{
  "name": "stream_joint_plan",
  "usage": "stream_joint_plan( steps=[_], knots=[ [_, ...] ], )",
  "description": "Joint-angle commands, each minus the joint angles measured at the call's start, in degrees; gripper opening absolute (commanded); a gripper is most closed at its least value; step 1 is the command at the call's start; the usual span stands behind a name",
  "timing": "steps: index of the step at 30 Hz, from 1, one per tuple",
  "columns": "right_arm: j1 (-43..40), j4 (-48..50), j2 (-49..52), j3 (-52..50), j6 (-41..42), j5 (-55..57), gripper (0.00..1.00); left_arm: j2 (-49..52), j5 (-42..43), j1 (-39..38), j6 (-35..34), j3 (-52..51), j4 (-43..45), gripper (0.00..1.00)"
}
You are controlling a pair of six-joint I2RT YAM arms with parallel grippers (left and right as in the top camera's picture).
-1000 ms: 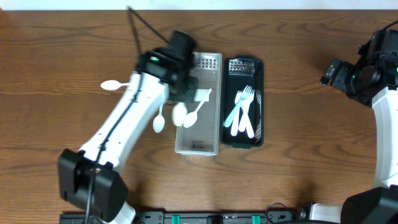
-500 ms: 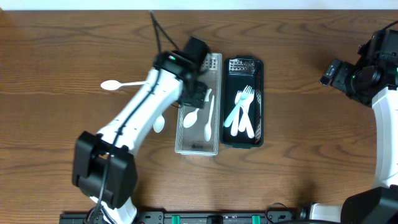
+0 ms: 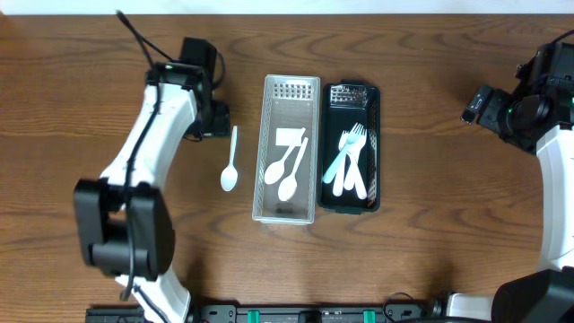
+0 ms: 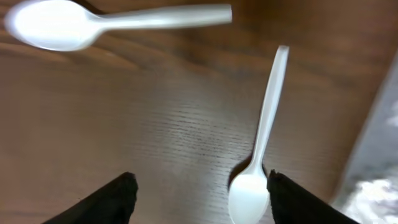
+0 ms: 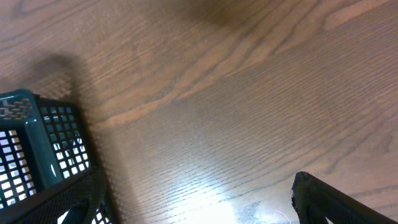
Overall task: Pack container
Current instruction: 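Grasp the next white spoon with the left gripper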
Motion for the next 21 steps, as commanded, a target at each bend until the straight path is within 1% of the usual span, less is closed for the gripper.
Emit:
stream_joint_plan(
  steps=[1,6,9,12,18,20,21],
  knots=[
    [-0.48,-0.17,0.02,-0.13,-0.07,-0.24,0.99,4.37,-0.44,-1.09,2.45,-0.94,0.52,0.69],
    [-0.5,-0.22,0.02,-0.13,-0.09,-0.24,0.99,8.83,-0.09,-2.05,3.23,-0.94,1.57,0.69],
    [-0.5,-0.26,0.02,-0.13,-0.09,-0.24,0.99,10.97,2.64,-2.05,3.91,-0.94,2.01,0.7],
    [-0.48,-0.26,0.02,-0.13,-0.09,-0.24,0.99,12.7,4.09,-2.05,4.04,-0.94,2.03,0.67],
    [-0.48,-0.24,0.02,-0.13,-0.09,-0.24,0.99,14.34,4.11,-2.21,4.0,-0.96,1.29,0.44],
    [-0.5,-0.24,0.02,-0.13,-0.07,-0.24,0.99,14.71,4.52,-2.49,4.04,-0.96,0.92,0.38],
    [-0.48,-0.24,0.02,-0.13,-0.07,-0.24,0.99,14.93,5.03,-2.73,4.04,-0.96,0.68,0.32]
  ],
)
